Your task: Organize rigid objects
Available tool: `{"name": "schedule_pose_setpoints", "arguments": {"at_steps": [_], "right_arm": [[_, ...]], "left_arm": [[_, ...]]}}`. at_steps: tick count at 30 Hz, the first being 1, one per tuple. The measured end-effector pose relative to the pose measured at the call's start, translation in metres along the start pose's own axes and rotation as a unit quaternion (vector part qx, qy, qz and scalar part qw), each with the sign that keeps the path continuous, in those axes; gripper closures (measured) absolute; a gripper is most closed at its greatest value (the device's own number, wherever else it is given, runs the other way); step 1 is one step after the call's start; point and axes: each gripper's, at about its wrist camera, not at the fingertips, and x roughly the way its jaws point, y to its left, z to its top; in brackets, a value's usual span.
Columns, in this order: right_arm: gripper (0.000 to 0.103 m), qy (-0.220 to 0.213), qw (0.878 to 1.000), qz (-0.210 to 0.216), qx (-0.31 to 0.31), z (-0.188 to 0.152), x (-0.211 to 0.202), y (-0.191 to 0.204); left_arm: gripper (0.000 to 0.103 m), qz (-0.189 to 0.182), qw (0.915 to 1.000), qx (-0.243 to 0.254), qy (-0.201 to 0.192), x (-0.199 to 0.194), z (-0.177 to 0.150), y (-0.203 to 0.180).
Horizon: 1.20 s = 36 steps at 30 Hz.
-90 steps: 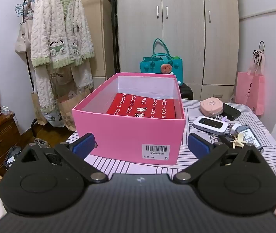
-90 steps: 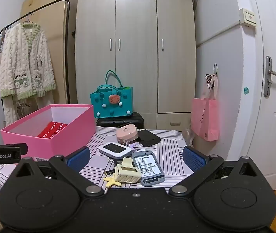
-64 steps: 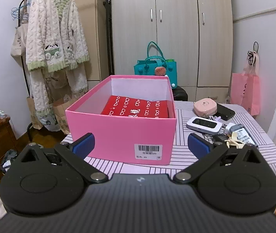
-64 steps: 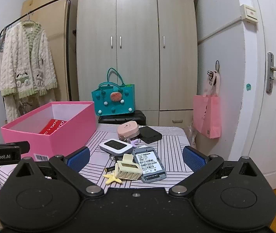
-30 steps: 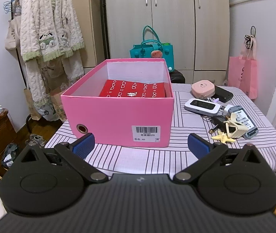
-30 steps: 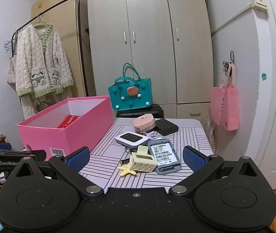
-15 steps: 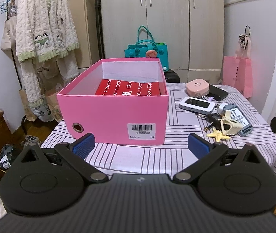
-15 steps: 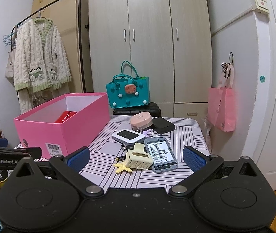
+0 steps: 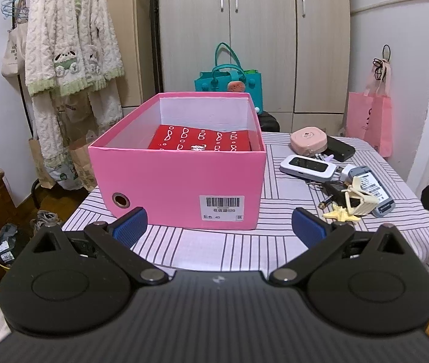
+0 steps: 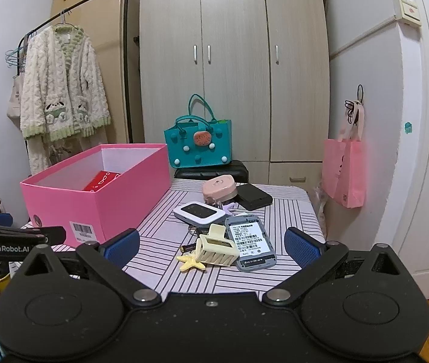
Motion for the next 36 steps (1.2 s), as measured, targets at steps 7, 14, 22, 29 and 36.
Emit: {"name": "schedule_pose_setpoints", "arguments": {"at_steps": [7, 14, 22, 29, 36], "right_arm": [[0.000, 0.008, 1.000, -0.001, 0.004, 0.000, 0.007, -0.002], [0.000, 0.010, 1.000, -0.002, 0.004, -0.002, 0.007, -0.003], [0.000, 0.014, 1.000, -0.001, 0.004, -0.003, 0.011, -0.003], [0.000, 0.020, 1.000, -0.004, 0.007, -0.005, 0.015, -0.003], [0.000, -0.010, 1.000, 0.019, 0.023, -0.005, 0.019, -0.013]], "left_arm": [[0.000, -0.012, 0.9997, -0.017, -0.011, 0.001, -0.005, 0.003], [0.000, -0.015, 0.9997, -0.011, -0.019, 0.000, -0.004, 0.002], [0.000, -0.025, 0.9995, 0.004, -0.020, -0.002, -0.005, -0.003], [0.001, -0.029, 0.9994, 0.002, -0.017, 0.001, -0.005, -0.001], [0.000, -0.050, 0.9986, -0.002, -0.014, 0.001, 0.007, 0.007]]}}
